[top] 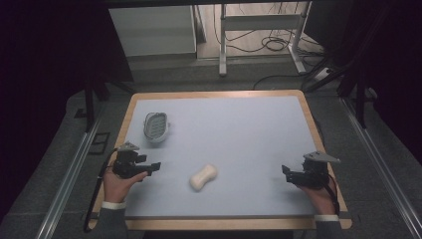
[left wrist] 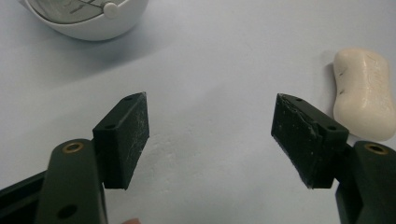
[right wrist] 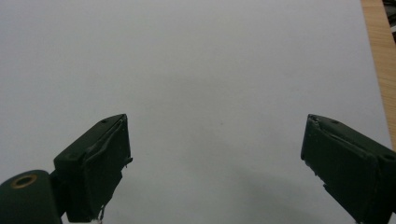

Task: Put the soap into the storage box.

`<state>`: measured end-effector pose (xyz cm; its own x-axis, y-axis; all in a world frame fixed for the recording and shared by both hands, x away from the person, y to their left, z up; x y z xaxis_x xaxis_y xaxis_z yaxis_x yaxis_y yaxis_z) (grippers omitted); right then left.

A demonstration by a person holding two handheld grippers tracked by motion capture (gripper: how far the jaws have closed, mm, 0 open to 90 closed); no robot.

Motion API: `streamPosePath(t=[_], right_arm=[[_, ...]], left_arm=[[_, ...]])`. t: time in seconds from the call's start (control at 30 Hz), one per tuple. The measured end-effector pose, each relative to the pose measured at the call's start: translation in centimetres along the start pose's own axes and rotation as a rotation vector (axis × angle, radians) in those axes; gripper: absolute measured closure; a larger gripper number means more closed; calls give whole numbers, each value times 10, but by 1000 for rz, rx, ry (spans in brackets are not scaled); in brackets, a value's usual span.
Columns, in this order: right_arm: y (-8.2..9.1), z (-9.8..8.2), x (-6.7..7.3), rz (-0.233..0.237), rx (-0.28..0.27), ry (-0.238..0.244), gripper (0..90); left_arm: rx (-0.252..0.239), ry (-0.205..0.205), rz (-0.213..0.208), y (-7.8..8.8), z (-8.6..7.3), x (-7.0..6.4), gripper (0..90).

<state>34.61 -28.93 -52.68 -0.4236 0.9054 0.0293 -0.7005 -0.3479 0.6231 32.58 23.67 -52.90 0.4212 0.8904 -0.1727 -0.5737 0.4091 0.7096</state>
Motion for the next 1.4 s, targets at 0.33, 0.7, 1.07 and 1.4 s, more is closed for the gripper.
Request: streamPosePath(t=[0.33, 0.7, 1.07, 1.4], right_arm=[[1, 0, 2, 15, 2, -1, 81], [2, -1, 3, 21, 6, -4, 81], [3, 0, 5, 39, 2, 4, 80], [5, -1, 2, 30, 2, -5, 81]], left_arm=[[27, -34, 22, 0, 7, -5, 287], [58, -108, 23, 9, 28, -14, 267], [60, -131, -1, 14, 40, -27, 244], [65, -155, -19, 15, 47, -38, 242]])
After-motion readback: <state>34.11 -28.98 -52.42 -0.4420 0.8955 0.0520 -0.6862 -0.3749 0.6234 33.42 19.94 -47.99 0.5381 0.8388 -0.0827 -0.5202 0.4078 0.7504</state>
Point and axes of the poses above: each handheld gripper's, and its own axes: y roughly backward along the jaws, z roughly out of its top, x roughly to its left, the point moved 4 cm from there along -y, roughly forward along the jaws, and after that the axes turned 4 degrees about z, right-handed, at the moved point
